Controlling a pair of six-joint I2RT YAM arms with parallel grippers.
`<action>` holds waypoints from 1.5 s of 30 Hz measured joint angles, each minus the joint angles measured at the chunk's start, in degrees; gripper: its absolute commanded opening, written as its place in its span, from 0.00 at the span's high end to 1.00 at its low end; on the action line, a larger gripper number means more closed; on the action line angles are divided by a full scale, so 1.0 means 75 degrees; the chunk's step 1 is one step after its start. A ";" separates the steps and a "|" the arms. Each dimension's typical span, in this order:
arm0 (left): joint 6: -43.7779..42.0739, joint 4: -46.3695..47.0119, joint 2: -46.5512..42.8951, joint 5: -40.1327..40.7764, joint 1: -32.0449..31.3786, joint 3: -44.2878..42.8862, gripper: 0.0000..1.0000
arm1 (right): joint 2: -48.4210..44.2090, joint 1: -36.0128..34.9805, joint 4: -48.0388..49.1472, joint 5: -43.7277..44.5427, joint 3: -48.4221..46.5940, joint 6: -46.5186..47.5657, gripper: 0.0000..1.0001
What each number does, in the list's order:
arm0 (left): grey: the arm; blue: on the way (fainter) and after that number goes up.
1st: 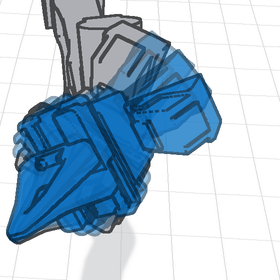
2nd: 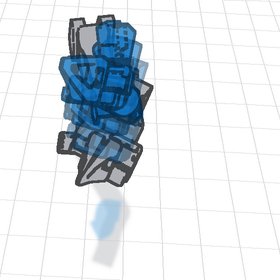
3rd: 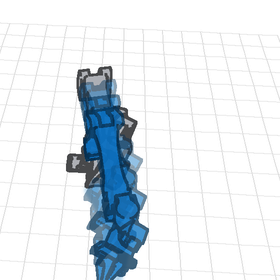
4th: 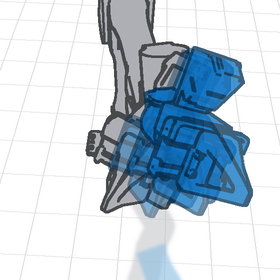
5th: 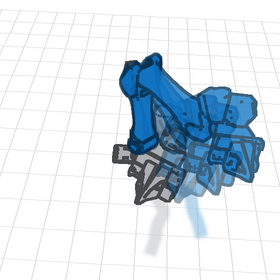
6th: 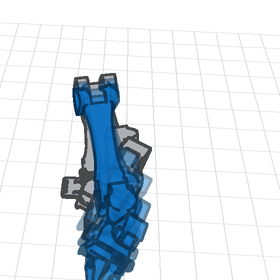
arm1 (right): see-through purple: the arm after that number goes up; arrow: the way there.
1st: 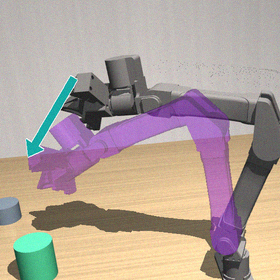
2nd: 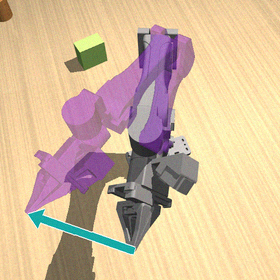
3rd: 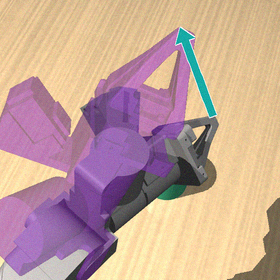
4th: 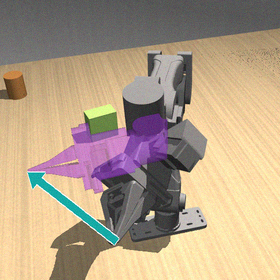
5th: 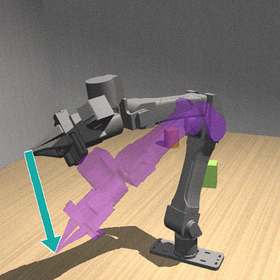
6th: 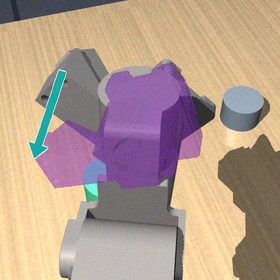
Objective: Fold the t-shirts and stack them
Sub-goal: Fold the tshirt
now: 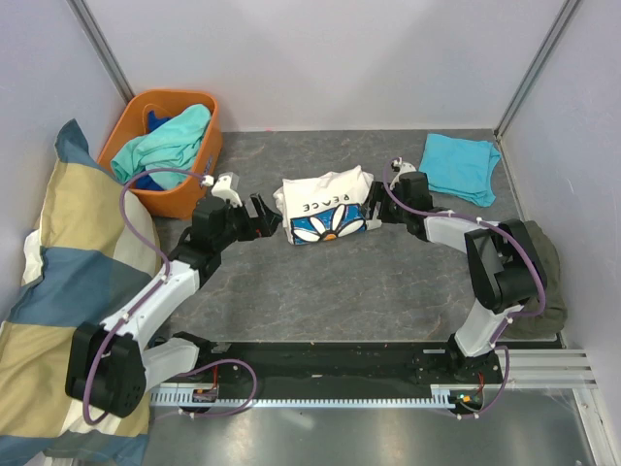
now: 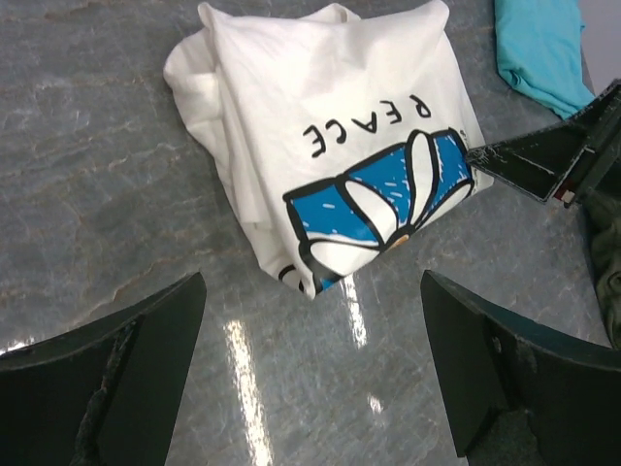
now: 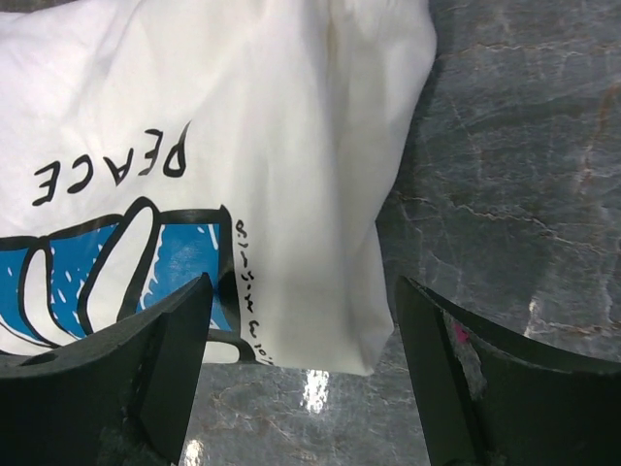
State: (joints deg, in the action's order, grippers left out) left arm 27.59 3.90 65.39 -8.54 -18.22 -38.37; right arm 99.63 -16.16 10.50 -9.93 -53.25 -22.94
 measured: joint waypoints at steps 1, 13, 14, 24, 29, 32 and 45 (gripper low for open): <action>0.0012 -0.0105 -0.0210 -0.0003 -0.0003 0.0125 0.00 | 0.0041 -0.0032 0.0041 -0.0044 0.0009 -0.0009 0.16; 0.0064 -0.0694 -0.1478 0.0003 -0.0003 0.0664 0.00 | -0.0440 -0.1550 0.0388 0.0198 0.1119 -0.0510 0.16; 0.0064 -0.0717 -0.1507 0.0003 -0.0003 0.0667 0.00 | -0.0595 -0.1743 0.0321 0.0245 0.1224 -0.0574 0.15; 0.0064 -0.0816 -0.1536 0.0006 -0.0003 0.0667 0.00 | -0.2285 -0.4887 -0.0854 0.1734 0.1935 -0.2932 0.12; 0.0064 -0.0825 -0.1457 0.0003 -0.0003 0.0667 0.00 | -0.2597 -0.5756 -0.2165 0.2483 0.1617 -0.3520 0.09; 0.0064 -0.0854 -0.1434 0.0003 -0.0003 0.0667 0.00 | -0.3369 -0.5759 -0.3080 0.3270 0.1399 -0.3503 0.07; 0.0154 -0.0848 -0.1393 -0.0093 -0.0003 0.0702 0.00 | -0.3249 -0.2576 -0.2699 0.4861 0.0321 -0.0976 0.02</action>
State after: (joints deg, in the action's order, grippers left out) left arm 28.75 -2.46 54.94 -9.23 -18.24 -33.10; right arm 75.26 -35.48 -9.74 26.52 -50.85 -30.26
